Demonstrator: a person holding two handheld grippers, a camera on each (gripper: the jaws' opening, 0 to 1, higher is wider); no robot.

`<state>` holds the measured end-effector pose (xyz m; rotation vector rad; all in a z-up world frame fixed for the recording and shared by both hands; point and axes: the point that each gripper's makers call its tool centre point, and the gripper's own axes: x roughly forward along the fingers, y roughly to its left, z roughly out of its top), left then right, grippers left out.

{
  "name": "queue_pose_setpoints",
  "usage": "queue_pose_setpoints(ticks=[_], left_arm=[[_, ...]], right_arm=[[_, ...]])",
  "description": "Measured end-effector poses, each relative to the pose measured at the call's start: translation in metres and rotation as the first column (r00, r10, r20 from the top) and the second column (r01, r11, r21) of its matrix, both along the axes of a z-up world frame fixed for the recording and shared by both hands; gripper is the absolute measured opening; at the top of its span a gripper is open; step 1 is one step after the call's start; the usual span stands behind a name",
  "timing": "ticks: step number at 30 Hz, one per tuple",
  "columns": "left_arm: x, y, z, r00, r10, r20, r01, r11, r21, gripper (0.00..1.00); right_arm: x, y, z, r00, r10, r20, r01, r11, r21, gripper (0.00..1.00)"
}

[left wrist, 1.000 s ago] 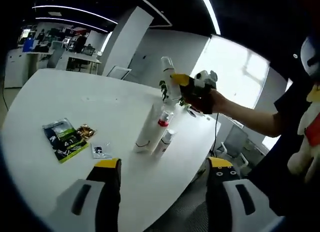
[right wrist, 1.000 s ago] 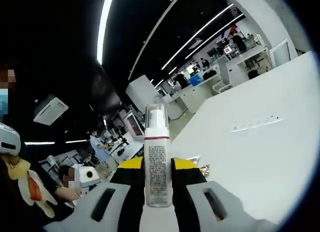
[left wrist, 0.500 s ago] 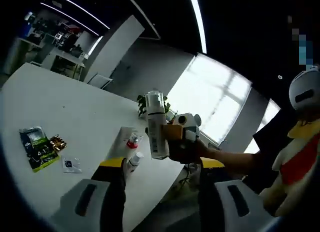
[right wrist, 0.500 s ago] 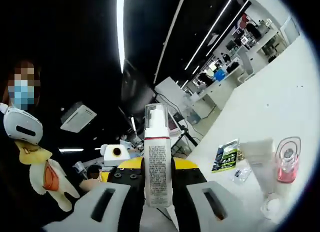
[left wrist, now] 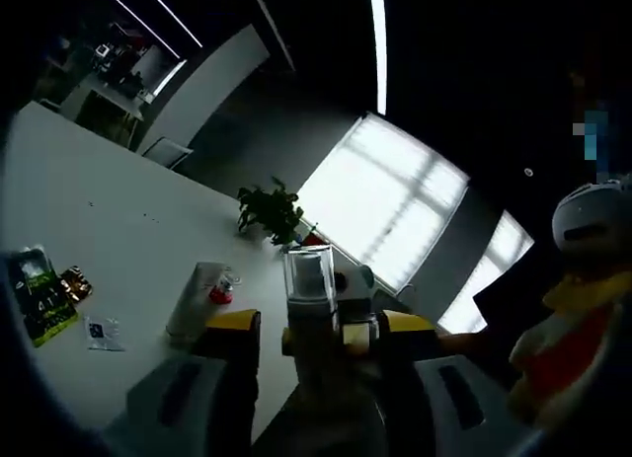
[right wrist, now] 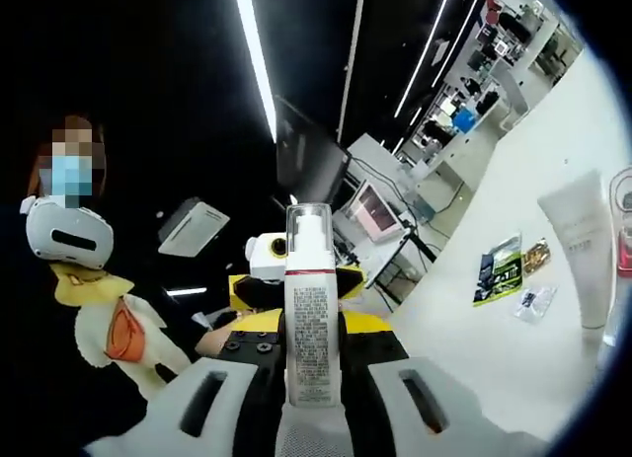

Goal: Arrange the skincare products in the storage area until every visible bottle or jar stands upright without overlapping.

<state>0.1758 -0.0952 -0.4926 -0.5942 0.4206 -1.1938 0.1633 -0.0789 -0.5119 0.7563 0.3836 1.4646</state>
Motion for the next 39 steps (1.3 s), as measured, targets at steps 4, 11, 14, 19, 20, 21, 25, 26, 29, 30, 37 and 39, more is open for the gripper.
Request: queue_pose_setpoints(ticks=[4,11,14,19,20,21,25,26,29,30,37,39], left_arm=[[-0.003,-0.003,0.003,1.000,-0.025,-0.004,0.025,1.000,-0.011,0.34],[-0.005,-0.005,0.007,0.999,-0.043,0.009,0.043,0.999,-0.011,0.23],[-0.004,-0.006,0.003,0.999,-0.032,0.018,0.032,0.999,0.031,0.15],[0.002,-0.007,0.001,1.000,0.015,-0.003,-0.014,0.998,0.060,0.16],[0.004,-0.006,0.001,1.000,0.028,-0.001,-0.028,0.997,0.066,0.16],[0.005,-0.005,0.002,0.999,0.040,-0.006,-0.039,0.997,0.066,0.16],[0.015,0.000,0.005,0.995,0.095,-0.030,-0.093,0.993,0.077,0.16],[0.017,0.001,0.006,0.993,0.110,-0.033,-0.107,0.991,0.079,0.16],[0.028,0.006,0.010,0.985,0.168,-0.024,-0.165,0.981,0.100,0.15],[0.032,0.007,0.011,0.980,0.200,-0.011,-0.197,0.973,0.120,0.15],[0.045,0.010,0.030,0.901,0.394,0.180,-0.427,0.879,0.214,0.14],[0.043,0.007,0.036,0.881,0.403,0.248,-0.457,0.861,0.222,0.14]], right_arm=[[-0.007,0.000,0.004,0.999,0.031,-0.004,-0.031,0.999,0.022,0.20],[-0.010,0.003,0.006,1.000,0.029,-0.009,-0.029,0.999,0.021,0.20],[-0.009,0.004,0.009,1.000,0.010,-0.014,-0.010,1.000,0.020,0.20],[-0.004,0.004,0.005,0.999,-0.037,-0.031,0.037,0.999,-0.019,0.20],[0.001,0.003,0.005,0.997,-0.082,-0.009,0.082,0.996,-0.027,0.20],[0.004,0.002,0.007,0.994,-0.107,0.011,0.107,0.994,-0.028,0.20],[0.014,0.000,0.012,0.958,-0.235,0.168,0.256,0.959,-0.120,0.21],[0.014,0.000,0.013,0.953,-0.241,0.183,0.266,0.955,-0.129,0.22],[0.022,-0.001,0.018,0.875,-0.310,0.372,0.406,0.889,-0.214,0.23],[0.025,-0.002,0.018,0.858,-0.342,0.382,0.452,0.858,-0.246,0.23],[0.037,-0.009,0.026,0.694,-0.507,0.510,0.701,0.638,-0.320,0.20],[0.040,-0.012,0.022,0.647,-0.489,0.585,0.744,0.571,-0.346,0.20]])
